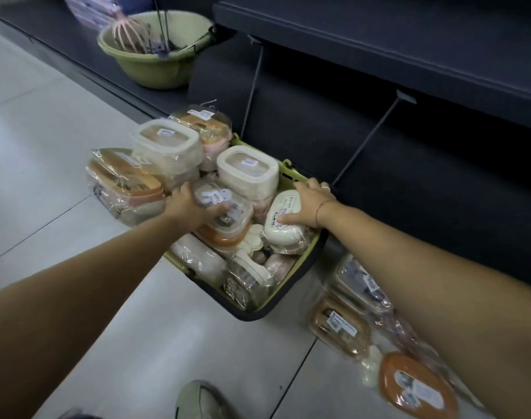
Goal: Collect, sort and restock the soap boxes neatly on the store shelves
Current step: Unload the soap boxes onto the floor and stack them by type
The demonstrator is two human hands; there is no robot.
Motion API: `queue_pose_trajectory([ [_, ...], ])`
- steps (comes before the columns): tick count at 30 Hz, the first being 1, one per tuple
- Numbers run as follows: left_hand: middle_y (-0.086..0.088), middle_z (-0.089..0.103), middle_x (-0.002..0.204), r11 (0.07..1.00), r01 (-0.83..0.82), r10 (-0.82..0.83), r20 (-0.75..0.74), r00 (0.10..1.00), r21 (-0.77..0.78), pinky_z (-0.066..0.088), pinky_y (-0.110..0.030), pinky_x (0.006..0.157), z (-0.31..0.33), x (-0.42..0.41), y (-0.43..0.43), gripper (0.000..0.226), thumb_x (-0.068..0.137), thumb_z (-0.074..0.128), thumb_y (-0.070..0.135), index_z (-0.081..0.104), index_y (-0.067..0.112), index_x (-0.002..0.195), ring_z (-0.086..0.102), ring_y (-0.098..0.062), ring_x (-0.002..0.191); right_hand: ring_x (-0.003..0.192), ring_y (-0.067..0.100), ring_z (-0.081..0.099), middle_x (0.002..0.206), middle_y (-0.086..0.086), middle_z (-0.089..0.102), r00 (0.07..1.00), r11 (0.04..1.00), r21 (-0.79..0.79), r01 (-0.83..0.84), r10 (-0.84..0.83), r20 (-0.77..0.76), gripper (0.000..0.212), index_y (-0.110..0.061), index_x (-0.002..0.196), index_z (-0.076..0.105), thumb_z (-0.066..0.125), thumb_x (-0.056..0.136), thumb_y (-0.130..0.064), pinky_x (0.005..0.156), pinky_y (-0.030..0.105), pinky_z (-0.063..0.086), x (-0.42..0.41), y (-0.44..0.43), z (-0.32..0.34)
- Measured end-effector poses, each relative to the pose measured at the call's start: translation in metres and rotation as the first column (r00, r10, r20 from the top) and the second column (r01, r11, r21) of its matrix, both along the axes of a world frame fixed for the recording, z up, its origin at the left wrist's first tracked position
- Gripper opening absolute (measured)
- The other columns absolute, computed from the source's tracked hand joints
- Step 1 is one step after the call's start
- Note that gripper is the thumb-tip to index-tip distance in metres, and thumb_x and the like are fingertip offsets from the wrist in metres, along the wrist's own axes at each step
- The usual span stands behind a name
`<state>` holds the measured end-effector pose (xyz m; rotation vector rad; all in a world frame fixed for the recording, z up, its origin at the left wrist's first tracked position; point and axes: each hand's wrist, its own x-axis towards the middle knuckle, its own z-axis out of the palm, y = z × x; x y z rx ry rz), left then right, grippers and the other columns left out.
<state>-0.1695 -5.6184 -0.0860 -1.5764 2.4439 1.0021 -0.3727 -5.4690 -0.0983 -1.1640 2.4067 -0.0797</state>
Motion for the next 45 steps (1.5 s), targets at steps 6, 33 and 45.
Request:
queue_pose_trajectory([
  [6, -0.017, 0.032, 0.152, 0.986, -0.065, 0.063, 0.015, 0.998, 0.154, 0.035, -0.049, 0.113, 0.004, -0.006, -0.007, 0.153, 0.033, 0.089, 0.062, 0.01, 0.002, 0.15, 0.034, -0.035, 0.139, 0.132, 0.031, 0.039, 0.147, 0.012, 0.034, 0.998, 0.984, 0.178, -0.023, 0.012, 0.063, 0.105, -0.017, 0.143, 0.038, 0.067, 0.062, -0.078, 0.105, 0.042, 0.04, 0.004, -0.009, -0.003],
  [33, -0.008, 0.072, 0.099, 0.781, 0.133, 0.196, -0.442, 0.875, 0.61, 0.055, -0.028, 0.076, 0.081, -0.055, 0.155, 0.029, 0.089, 0.062, 0.041, 0.064, 0.014, 0.099, 0.067, -0.014, 0.081, 0.099, 0.022, 0.068, 0.118, 0.015, 0.068, 0.141, 0.232, -0.113, 0.966, -0.103, 0.985, 0.059, -0.008, 0.123, 0.06, 0.078, 0.071, -0.029, 0.083, 0.033, 0.058, 0.004, 0.394, 0.056],
  [45, -0.007, 0.074, 0.105, 0.639, 0.217, 0.097, -0.357, 0.929, 0.738, 0.052, -0.035, 0.086, 0.018, -0.097, 0.325, 0.075, 0.064, 0.074, 0.049, 0.06, 0.013, 0.128, 0.071, -0.019, 0.091, 0.078, 0.018, 0.061, 0.12, 0.013, 0.06, -0.286, -0.336, 0.219, 0.916, -0.166, 0.944, 0.054, -0.021, 0.139, 0.043, 0.063, 0.091, -0.009, 0.072, 0.035, 0.052, 0.033, 0.495, -0.084],
])
